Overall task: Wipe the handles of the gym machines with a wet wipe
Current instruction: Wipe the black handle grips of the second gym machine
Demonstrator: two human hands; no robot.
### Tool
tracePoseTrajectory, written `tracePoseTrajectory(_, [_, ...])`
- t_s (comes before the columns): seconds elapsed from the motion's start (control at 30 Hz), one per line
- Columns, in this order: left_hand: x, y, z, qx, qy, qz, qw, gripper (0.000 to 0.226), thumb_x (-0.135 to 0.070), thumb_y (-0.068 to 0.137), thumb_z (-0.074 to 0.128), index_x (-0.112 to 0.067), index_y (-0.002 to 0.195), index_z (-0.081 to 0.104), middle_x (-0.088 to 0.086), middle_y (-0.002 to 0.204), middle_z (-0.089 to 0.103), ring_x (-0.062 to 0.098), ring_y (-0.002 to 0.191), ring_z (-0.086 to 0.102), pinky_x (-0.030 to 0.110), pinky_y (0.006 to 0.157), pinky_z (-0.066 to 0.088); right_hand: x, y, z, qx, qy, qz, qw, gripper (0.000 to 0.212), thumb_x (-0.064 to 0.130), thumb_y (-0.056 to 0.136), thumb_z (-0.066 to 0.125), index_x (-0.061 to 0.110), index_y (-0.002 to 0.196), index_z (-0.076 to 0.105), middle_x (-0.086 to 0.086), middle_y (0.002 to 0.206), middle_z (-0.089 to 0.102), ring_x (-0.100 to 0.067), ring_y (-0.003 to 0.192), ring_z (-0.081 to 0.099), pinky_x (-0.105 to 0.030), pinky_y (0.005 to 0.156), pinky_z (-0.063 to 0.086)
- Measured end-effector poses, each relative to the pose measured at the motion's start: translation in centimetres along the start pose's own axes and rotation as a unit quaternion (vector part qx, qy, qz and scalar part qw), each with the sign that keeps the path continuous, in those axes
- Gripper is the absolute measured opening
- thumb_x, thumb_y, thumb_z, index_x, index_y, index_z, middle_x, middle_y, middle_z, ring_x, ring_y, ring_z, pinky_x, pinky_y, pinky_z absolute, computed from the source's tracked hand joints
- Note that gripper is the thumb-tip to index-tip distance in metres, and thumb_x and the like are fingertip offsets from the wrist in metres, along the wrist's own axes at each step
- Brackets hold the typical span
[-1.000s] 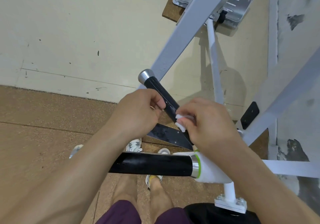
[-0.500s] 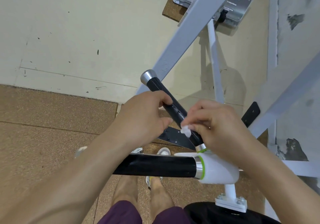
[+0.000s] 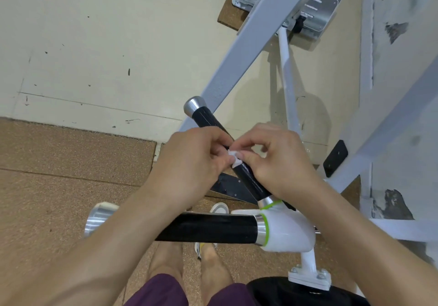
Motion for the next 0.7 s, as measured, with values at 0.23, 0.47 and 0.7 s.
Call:
tracePoseTrajectory(0.23, [1.2,2.5,-2.8,0.006,0.119,-0.006,0.993,0.033,-0.03,0.079,0.074,-0.033,0.111,0.063,-0.011,0.106,0.063,0.008,0.098,0.06,0.026,0.082,0.044,0.8,-2.1,-0.9,0.051,-0.085,0.011,0.995,0.005,0.025,0.079,0.073,0.023,0.077,0.069,0.008,0.077,0.066,-0.012,0.073,0.06,-0.033,0.07,0.05])
tracePoseTrajectory(0.47, [3.2,6.7,-3.7,-0.023,0.116,-0.044,0.992,0.051,-0.034,0.08,0.074,-0.017,0.126,0.058,0.001,0.116,0.065,0.02,0.104,0.06,0.033,0.089,0.045,1.0,-0.1,0.4,0.01,-0.04,0.057,0.998,0.013,0.018,0.081,0.071,0.025,0.091,0.074,0.004,0.082,0.065,-0.016,0.08,0.061,-0.038,0.078,0.05])
tracePoseTrajectory(0.7, [3.6,7.3,-3.7,-0.041,0.096,-0.053,0.993,0.047,-0.032,0.075,0.079,-0.019,0.116,0.06,0.0,0.105,0.065,0.02,0.095,0.06,0.03,0.079,0.044,1.5,0.9,1.0,0.033,-0.056,0.045,0.997,0.009,0.018,0.082,0.071,0.022,0.075,0.074,0.005,0.078,0.057,-0.012,0.074,0.055,-0.031,0.07,0.046])
Point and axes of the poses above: each hand's wrist, its own y-axis towards the middle knuckle, its own z-axis out of the palm, x = y × z, the point moved 4 cm from there along y, towards the middle knuckle
